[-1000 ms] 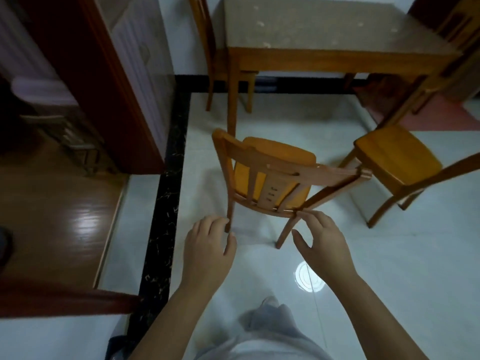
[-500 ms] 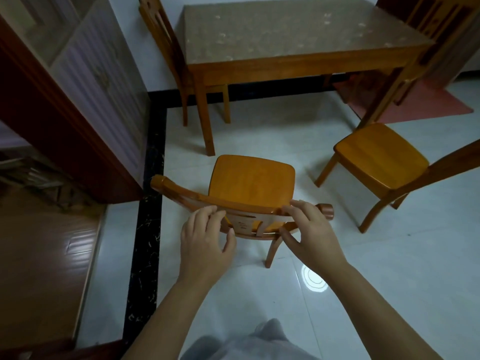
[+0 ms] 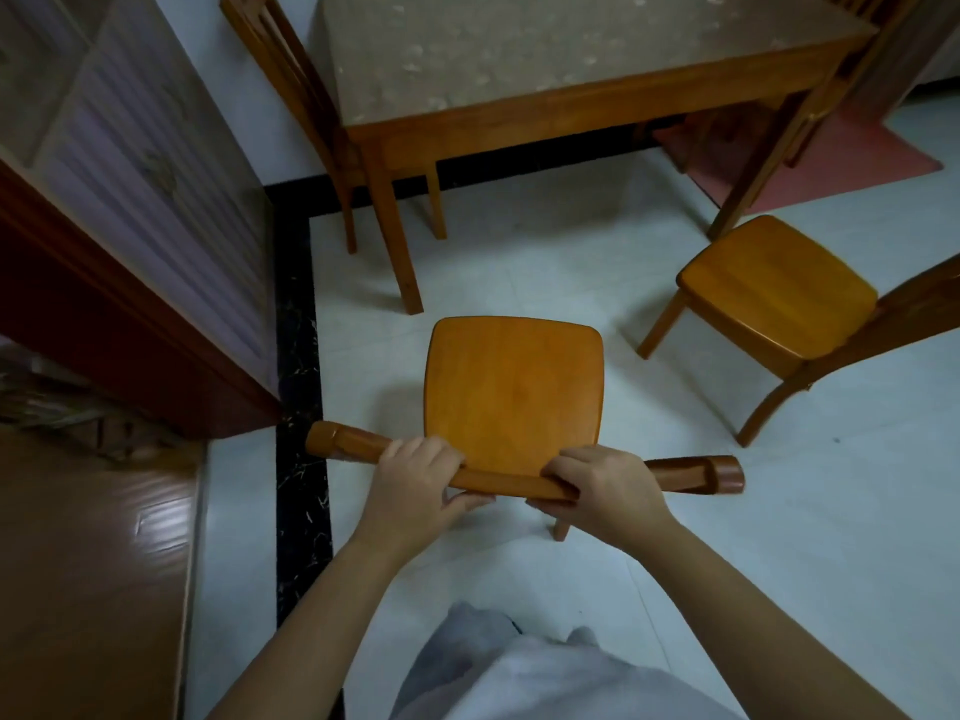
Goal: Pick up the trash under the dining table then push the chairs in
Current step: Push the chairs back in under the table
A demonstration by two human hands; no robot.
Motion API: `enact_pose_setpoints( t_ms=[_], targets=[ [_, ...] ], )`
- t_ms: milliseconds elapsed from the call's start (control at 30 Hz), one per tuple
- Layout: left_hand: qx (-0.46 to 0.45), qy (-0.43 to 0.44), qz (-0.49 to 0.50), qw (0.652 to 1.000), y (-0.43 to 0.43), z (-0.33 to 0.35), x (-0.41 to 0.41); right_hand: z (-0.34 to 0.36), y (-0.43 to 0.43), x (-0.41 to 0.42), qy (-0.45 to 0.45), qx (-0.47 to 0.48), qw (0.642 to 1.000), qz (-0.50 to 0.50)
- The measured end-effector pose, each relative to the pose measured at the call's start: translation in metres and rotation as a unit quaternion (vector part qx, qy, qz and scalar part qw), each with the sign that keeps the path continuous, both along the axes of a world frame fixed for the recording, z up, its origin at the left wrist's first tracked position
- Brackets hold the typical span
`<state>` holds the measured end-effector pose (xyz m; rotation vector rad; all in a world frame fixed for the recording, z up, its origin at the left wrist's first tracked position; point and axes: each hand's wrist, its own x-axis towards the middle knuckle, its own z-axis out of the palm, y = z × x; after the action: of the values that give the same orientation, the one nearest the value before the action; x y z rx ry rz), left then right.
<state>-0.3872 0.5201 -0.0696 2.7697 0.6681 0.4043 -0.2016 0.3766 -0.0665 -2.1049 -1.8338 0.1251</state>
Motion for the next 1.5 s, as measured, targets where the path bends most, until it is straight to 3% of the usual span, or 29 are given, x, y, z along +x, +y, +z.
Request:
enact_pose_setpoints(
  t_ms=[233,1500],
  targets=[
    [0.02,-0.09,-0.015,0.996,0.02,-0.013,0.02,-0.007,0.016,0.022,-0.017,0.042,0.999,0.017],
    [0.023,-0.109,0.048,0.993,0.205,-0.007,0.256,-0.013,0.228,0.279,-0.058,0.073,0.991,0.092]
  ],
)
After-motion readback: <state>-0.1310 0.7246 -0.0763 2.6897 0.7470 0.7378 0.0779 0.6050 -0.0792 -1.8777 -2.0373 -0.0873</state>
